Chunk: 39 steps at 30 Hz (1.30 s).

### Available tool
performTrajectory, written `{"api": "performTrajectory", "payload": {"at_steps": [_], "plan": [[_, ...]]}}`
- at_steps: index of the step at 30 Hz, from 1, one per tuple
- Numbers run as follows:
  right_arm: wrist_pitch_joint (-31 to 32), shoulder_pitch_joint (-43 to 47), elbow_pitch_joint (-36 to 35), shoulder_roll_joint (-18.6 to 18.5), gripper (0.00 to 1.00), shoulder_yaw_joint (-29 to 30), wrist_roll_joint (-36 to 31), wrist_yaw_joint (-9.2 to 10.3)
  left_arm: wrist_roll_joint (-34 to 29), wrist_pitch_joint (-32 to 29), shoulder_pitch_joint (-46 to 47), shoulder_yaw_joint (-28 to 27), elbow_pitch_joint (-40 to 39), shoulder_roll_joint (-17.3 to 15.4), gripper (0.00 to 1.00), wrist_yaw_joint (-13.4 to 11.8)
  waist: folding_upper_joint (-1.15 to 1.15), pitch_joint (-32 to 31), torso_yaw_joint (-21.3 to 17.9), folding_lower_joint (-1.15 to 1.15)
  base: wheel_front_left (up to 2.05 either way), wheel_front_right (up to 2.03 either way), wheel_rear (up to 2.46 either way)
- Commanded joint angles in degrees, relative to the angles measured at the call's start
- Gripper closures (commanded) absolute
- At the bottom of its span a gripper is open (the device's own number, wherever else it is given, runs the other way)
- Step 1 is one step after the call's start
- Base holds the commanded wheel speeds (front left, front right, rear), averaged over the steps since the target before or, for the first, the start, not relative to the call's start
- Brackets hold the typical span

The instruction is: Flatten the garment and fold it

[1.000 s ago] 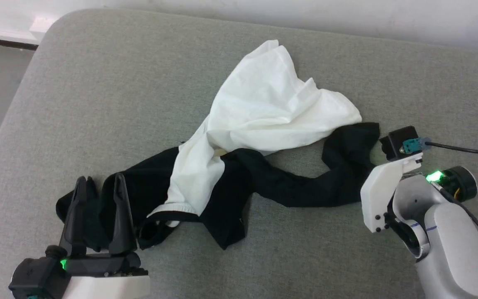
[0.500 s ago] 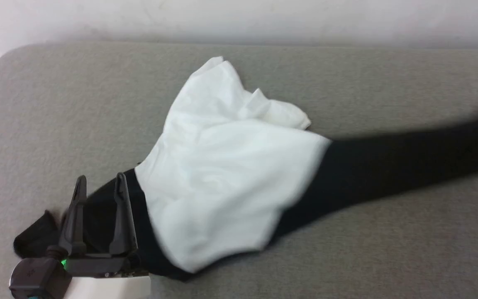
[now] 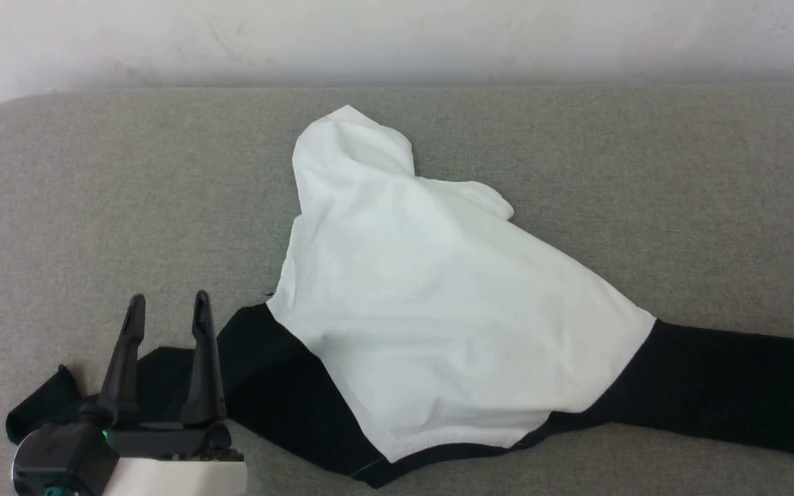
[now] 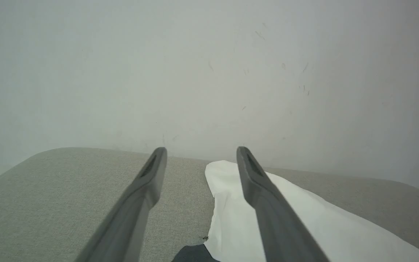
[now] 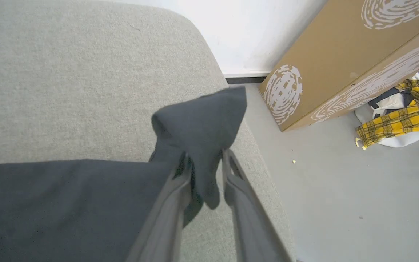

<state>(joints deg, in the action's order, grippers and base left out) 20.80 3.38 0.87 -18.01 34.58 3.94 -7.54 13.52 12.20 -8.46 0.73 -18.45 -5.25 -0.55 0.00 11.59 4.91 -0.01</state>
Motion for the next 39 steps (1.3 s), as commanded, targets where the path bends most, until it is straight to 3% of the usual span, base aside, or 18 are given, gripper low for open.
{"api": "performTrajectory", "payload": {"at_steps": [1, 6, 12, 16, 26, 34, 39], "plan": [[-1.2, -2.2, 0.1, 0.2, 0.0, -1.0, -0.2, 0.05, 0.0, -0.2, -0.3, 0.2, -0.3, -0.3, 0.0, 0.0, 0.0, -0.3, 0.1, 0.01, 0.0, 0.0, 0.0], [-6.5, -6.0, -4.9, 2.3, 0.0, -4.0, 1.0, 0.05, -0.3, -0.6, -0.5, 0.9, -0.5, -0.3, 0.0, -0.2, 0.0, -1.5, 0.5, 0.01, 0.0, 0.0, 0.0], [-11.1, -2.4, -17.4, 12.3, 0.0, -9.4, 0.7, 0.05, 0.1, -0.4, -1.5, 1.6, -0.2, 0.0, 0.0, -0.6, 0.0, -2.6, 1.5, 0.01, 0.0, 0.0, 0.0], [-11.7, 2.9, -20.4, 14.7, 0.0, -14.1, 1.4, 0.05, 0.4, 0.0, -2.5, 2.0, 0.1, 0.2, 0.0, -0.8, 0.0, -3.1, 2.1, 0.01, 0.0, 0.0, 0.0], [-6.8, 2.9, -20.5, 14.9, 0.0, -25.5, 0.7, 0.05, 1.1, 0.5, -2.5, 2.7, 1.0, 0.2, 0.0, -0.5, 0.0, -3.0, 4.2, 0.01, 0.0, 0.0, 0.0], [2.1, 0.6, -16.1, 10.7, 0.0, -40.8, 4.1, 0.05, 1.9, 1.1, -1.8, 3.4, 2.3, 0.5, 0.0, -0.3, 0.0, -2.1, 6.4, 0.01, 0.0, 0.0, 0.0], [4.9, -2.9, -10.6, 8.3, 0.0, -47.4, 4.7, 0.05, 2.3, 1.4, -1.4, 3.6, 2.8, 0.6, 0.0, -0.3, 0.0, -1.3, 7.6, 0.01, 0.0, 0.0, 0.0]]}}
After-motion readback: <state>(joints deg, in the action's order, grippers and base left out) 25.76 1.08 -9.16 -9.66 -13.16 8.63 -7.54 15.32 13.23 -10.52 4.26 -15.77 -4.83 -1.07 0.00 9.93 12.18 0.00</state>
